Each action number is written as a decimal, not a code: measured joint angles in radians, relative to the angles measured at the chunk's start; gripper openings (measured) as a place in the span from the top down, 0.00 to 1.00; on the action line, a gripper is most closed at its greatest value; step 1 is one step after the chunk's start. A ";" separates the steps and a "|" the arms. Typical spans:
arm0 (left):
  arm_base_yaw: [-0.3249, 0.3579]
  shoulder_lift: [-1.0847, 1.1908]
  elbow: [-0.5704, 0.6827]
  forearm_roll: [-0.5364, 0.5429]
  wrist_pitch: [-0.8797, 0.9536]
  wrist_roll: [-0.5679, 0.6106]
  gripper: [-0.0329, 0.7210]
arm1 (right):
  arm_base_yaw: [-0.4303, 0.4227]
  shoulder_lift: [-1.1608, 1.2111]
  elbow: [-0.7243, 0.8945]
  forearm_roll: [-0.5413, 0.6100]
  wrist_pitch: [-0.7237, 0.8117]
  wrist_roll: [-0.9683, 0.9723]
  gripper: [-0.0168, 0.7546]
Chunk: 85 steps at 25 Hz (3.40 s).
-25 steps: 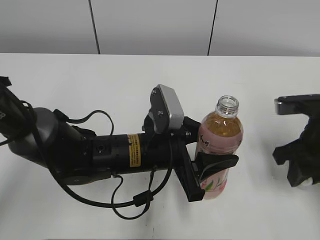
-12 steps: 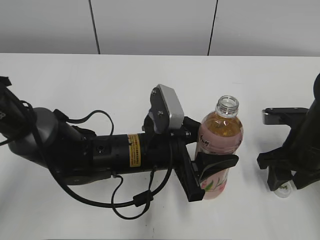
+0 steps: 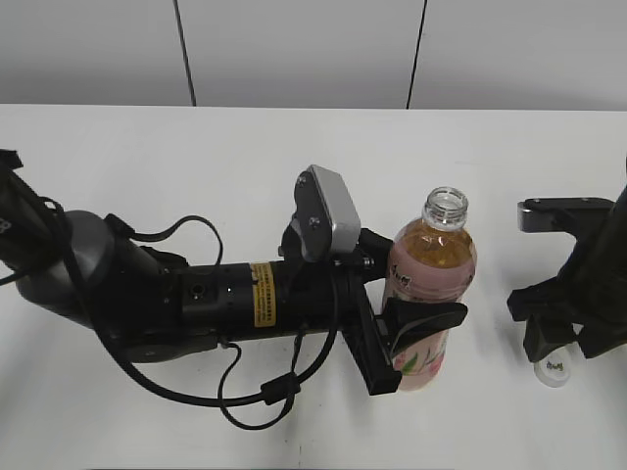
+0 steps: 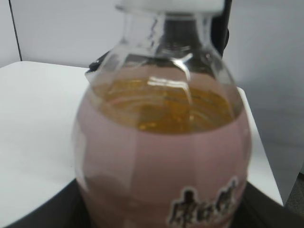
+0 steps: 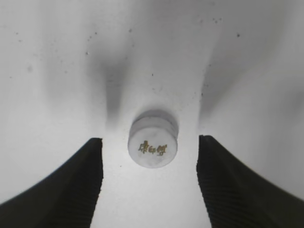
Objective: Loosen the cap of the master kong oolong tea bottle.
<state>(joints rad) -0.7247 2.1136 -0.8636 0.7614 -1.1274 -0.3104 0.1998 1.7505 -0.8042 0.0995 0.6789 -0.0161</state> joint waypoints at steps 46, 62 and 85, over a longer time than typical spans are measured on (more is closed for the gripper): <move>0.072 -0.005 0.061 0.036 -0.083 0.000 0.18 | 0.000 -0.075 0.000 0.003 0.072 -0.003 0.37; 0.219 -0.070 0.091 0.338 -0.082 -0.080 0.18 | 0.000 -0.113 0.001 0.006 0.076 -0.003 0.37; 0.326 -0.348 0.091 0.286 0.551 -0.048 0.63 | 0.000 -0.132 0.001 0.003 0.071 -0.004 0.37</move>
<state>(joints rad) -0.3989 1.7657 -0.7725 1.0478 -0.5761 -0.3580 0.1998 1.6187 -0.8034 0.1025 0.7497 -0.0203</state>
